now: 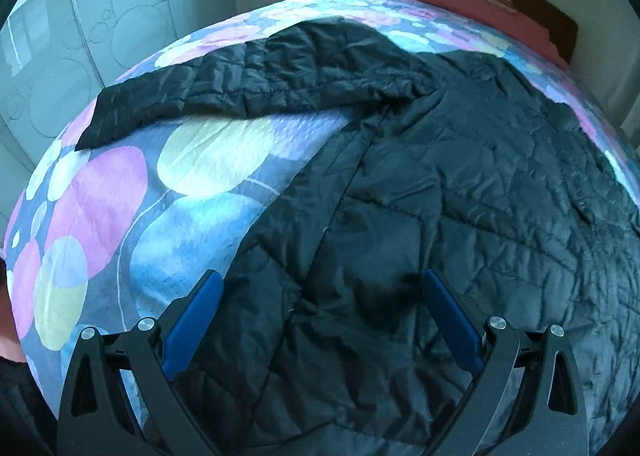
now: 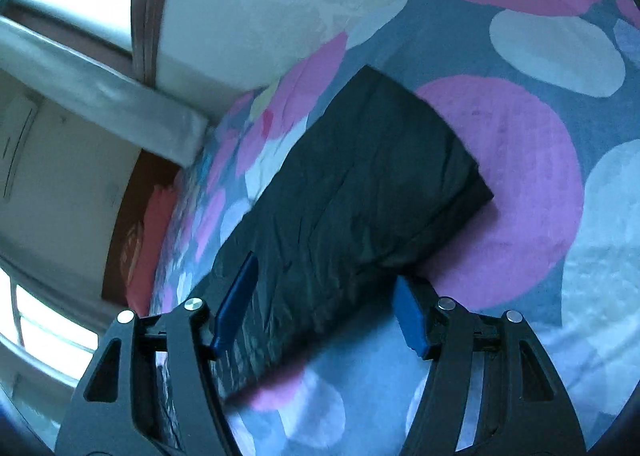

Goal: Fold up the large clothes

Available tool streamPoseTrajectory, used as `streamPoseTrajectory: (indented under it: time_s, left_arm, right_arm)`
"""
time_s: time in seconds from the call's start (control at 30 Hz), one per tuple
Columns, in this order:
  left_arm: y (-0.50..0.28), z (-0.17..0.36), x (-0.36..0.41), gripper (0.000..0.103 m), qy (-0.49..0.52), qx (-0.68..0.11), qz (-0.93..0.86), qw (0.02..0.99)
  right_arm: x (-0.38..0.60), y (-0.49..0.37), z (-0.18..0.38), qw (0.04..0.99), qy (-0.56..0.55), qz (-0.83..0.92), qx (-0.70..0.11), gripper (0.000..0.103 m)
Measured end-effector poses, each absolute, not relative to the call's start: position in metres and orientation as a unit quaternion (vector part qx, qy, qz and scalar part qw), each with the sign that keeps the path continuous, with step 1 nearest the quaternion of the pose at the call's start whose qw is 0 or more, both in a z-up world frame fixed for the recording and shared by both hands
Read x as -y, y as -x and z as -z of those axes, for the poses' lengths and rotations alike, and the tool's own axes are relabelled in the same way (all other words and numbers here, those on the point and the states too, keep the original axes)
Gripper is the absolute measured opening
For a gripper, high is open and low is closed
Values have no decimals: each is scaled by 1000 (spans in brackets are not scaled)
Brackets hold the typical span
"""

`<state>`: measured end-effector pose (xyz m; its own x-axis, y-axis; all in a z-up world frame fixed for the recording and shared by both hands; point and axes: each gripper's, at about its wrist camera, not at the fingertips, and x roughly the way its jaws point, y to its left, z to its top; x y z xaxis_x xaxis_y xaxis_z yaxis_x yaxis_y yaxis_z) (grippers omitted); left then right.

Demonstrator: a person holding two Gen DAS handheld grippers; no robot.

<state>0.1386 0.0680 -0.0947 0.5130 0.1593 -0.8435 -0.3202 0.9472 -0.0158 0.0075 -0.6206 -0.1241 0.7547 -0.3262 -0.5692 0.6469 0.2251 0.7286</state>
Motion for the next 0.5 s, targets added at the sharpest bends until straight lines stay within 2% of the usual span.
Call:
streamPoseTrajectory:
  time_s: [0.03,0.1,0.17,0.27,0.5]
  left_arm:
    - [-138,97,-69,98,85,-475,-140,865]
    - [-138,100,-69,98,85,-476,-141,864]
    - [-138,100,-68,98,81,-476,-142,864]
    - [-138,100,-68,98,80,-475,-140,865]
    - [-137,101,-69,98,77,-471,-132,869]
  right_arm:
    - [622,-10,123,769,-524,330,-156,24]
    - [626,-15,124,772,-513,335,-169,12]
    - [626,-16,121,774,-510,333,-174,9]
    - [608,-26,92,811,-451,331,-173,8]
    - [506,-99,17,901,-299,247,-193,7]
